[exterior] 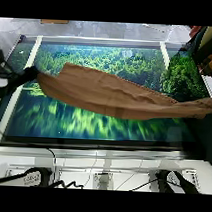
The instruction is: Fold the clothes and pants, and hang the long-sleeved shirts on hangers.
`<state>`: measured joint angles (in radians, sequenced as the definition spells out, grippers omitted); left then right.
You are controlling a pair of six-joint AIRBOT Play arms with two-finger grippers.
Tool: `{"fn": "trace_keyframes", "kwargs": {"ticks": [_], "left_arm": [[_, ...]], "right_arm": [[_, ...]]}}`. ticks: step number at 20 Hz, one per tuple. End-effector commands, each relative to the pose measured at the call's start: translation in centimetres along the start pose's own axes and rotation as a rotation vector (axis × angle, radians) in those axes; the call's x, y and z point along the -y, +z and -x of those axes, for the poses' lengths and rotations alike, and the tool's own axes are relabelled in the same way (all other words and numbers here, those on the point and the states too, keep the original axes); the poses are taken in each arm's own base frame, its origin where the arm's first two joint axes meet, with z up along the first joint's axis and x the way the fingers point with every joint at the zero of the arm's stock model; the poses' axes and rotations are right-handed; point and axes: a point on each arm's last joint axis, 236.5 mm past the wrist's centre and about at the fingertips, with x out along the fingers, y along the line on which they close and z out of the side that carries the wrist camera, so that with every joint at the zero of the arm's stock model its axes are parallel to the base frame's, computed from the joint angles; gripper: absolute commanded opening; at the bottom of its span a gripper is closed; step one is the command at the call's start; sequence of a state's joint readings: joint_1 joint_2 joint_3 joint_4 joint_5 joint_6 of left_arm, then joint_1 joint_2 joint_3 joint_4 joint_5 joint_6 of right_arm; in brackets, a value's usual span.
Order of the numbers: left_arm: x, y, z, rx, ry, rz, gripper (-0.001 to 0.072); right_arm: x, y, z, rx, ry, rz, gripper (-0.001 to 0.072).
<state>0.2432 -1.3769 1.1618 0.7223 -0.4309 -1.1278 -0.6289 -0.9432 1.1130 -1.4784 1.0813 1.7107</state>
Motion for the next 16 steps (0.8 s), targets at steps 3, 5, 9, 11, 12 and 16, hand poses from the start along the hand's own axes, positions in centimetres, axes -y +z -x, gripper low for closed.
{"fn": "trace_keyframes", "kwargs": {"ticks": [3,5,9,11,12,16], "left_arm": [[3.0,0.6,-9.3,-0.008,-0.057,0.080,0.0010],[2.9,0.2,-11.6,-0.017,-0.062,0.110,0.0010],[2.6,0.2,-14.2,0.002,-0.058,0.143,0.0010],[2.7,0.7,-14.9,0.036,-0.052,0.148,0.0010],[2.7,1.1,-15.1,0.062,-0.046,0.146,0.0010],[3.0,2.7,-15.3,0.166,-0.024,0.140,0.0010]], "right_arm": [[-1.6,1.0,-8.2,-0.030,0.082,-0.304,0.0024],[-1.7,0.0,-11.4,-0.084,0.088,-0.407,0.0024],[-3.7,1.5,-14.9,-0.054,0.193,-0.622,0.0024],[-4.7,3.8,-15.3,0.034,0.251,-0.680,0.0025],[-5.1,4.9,-15.3,0.083,0.268,-0.684,0.0025],[-6.5,7.1,-15.7,0.198,0.301,-0.673,0.0025]]}}
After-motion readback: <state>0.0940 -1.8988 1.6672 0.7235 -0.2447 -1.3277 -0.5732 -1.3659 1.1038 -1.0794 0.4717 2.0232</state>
